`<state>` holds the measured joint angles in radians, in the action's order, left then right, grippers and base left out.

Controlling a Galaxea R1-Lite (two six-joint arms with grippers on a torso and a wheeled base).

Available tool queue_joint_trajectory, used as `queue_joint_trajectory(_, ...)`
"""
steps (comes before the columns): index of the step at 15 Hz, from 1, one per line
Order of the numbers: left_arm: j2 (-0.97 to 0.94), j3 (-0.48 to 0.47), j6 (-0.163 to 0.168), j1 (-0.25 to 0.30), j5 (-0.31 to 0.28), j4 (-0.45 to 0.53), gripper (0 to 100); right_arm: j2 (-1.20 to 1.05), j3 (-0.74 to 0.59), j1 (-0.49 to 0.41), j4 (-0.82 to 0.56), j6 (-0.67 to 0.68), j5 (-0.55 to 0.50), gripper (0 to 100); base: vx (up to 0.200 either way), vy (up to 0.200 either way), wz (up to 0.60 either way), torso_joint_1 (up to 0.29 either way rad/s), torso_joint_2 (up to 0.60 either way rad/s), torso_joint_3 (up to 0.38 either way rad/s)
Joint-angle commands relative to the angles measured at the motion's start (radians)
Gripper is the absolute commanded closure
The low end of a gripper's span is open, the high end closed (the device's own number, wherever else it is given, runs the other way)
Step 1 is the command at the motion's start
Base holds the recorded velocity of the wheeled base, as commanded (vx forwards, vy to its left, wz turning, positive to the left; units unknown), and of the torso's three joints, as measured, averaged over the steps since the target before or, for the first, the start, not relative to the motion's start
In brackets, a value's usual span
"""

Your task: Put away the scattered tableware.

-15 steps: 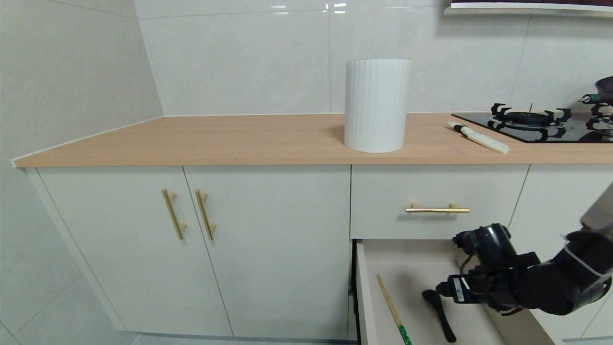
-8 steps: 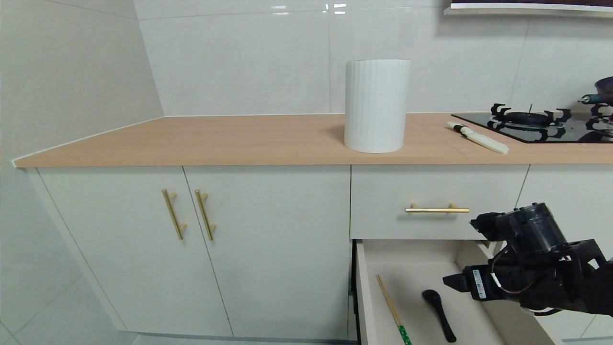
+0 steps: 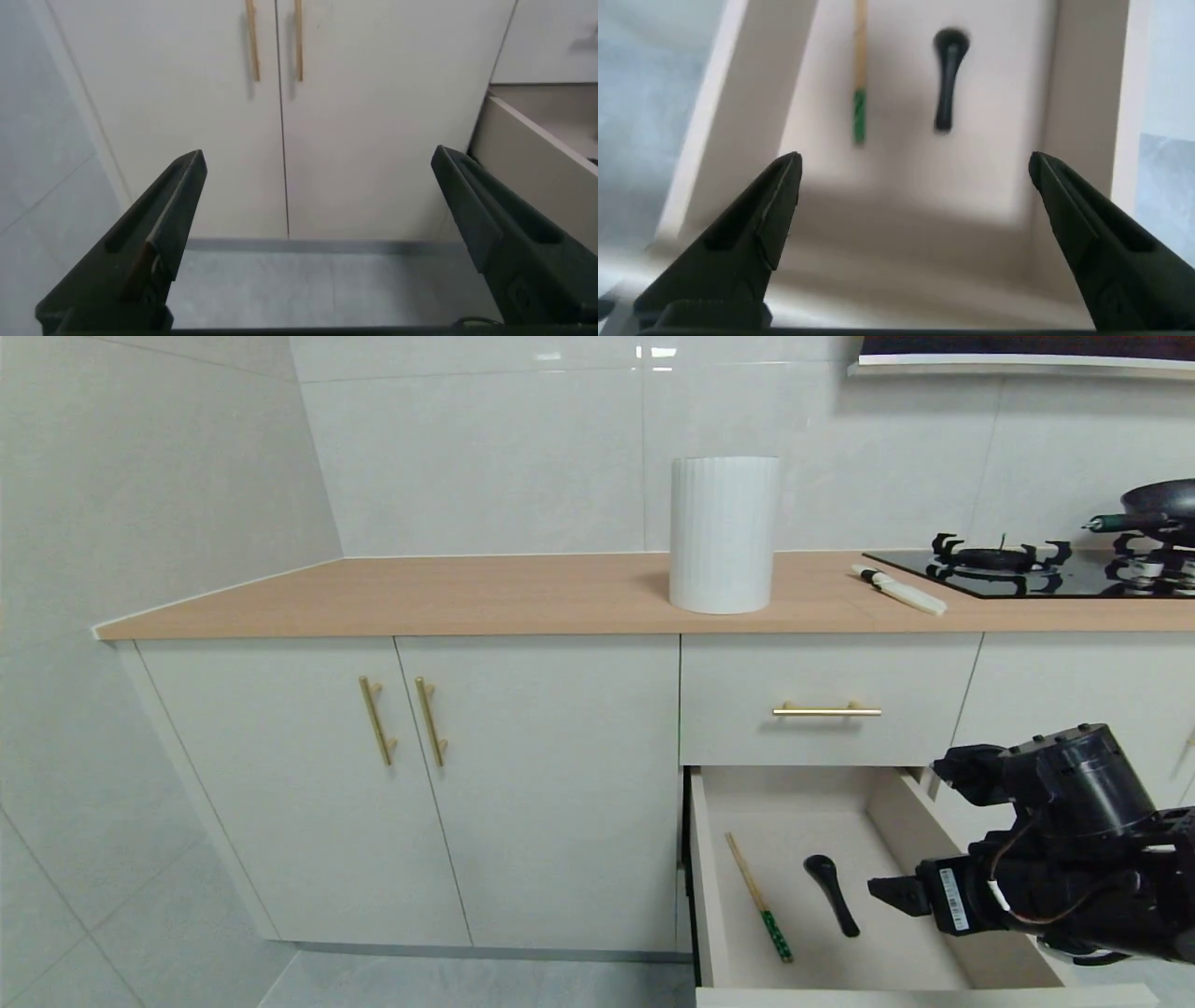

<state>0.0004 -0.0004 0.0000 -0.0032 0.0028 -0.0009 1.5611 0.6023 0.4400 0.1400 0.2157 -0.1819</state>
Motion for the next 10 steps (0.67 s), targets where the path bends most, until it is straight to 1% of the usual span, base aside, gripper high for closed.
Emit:
queue_joint_trajectory(1,0.0,0.0,0.0,0.0,0.0,-0.001,0,-0.022,0.002,0.022,-0.022,-0.001,0.001,0,0.0,0.0,0.0,0.0,0.0,0.0)
queue_joint_trajectory(4,0.0,0.0,0.002,0.0,0.0,-0.001,0,-0.016,-0.003,0.066,-0.097,-0.012,0.012,0,0.0,0.0,0.0,0.0,0.0,0.0)
queue_joint_trajectory(5,0.0,0.0,0.0,0.0,0.0,-0.001,0,-0.019,-0.003,0.095,-0.14,-0.029,0.05,0,0.0,0.0,0.0,0.0,0.0,0.0)
queue_joint_trajectory(7,0.0,0.0,0.002,0.0,0.0,-0.001,0,-0.013,-0.006,0.123,-0.206,-0.047,0.116,0,0.0,0.0,0.0,0.0,0.0,0.0)
queue_joint_trajectory(9,0.0,0.0,0.002,0.0,0.0,-0.001,0,0.011,-0.006,0.146,-0.286,-0.102,0.144,0,0.0,0.0,0.0,0.0,0.0,0.0)
queue_joint_trajectory(10,0.0,0.0,0.002,0.0,0.0,-0.001,0,0.022,-0.006,0.152,-0.3,-0.11,0.145,0,0.0,0.0,0.0,0.0,0.0,0.0)
